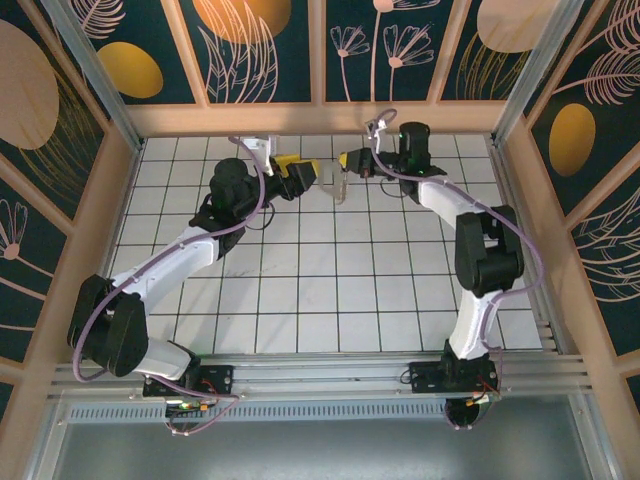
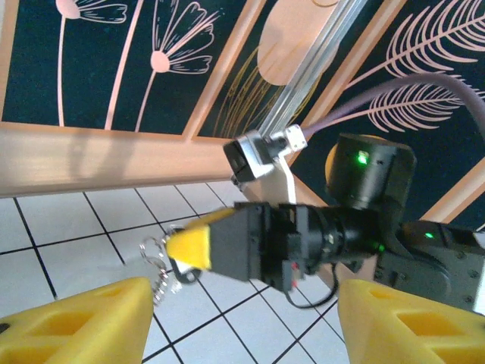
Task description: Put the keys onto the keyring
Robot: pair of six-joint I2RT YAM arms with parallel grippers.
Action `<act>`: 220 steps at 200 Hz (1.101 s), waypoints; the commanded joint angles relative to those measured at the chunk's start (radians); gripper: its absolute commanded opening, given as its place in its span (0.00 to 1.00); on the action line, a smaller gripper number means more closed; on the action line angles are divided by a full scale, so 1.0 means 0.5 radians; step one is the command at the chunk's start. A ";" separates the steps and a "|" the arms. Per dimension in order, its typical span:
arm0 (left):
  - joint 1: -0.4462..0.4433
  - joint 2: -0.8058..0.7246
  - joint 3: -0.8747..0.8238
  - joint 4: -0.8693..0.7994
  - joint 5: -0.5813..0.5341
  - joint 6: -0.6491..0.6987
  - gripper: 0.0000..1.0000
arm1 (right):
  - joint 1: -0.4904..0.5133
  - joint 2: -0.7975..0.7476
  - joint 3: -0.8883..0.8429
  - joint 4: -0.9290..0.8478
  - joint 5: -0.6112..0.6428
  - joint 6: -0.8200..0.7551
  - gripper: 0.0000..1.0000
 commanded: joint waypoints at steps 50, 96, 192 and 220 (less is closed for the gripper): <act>-0.006 -0.052 -0.038 0.052 -0.073 -0.023 0.66 | 0.035 0.180 -0.138 0.329 -0.034 0.206 0.00; -0.006 -0.030 -0.063 0.096 -0.033 -0.088 0.66 | 0.133 0.071 -0.608 0.653 0.121 0.375 0.00; -0.006 -0.005 -0.084 0.089 0.000 -0.158 0.67 | 0.311 0.054 -0.999 0.839 0.315 0.522 0.00; -0.006 0.013 -0.082 0.097 0.021 -0.166 0.67 | 0.354 0.032 -1.087 0.845 0.342 0.530 0.02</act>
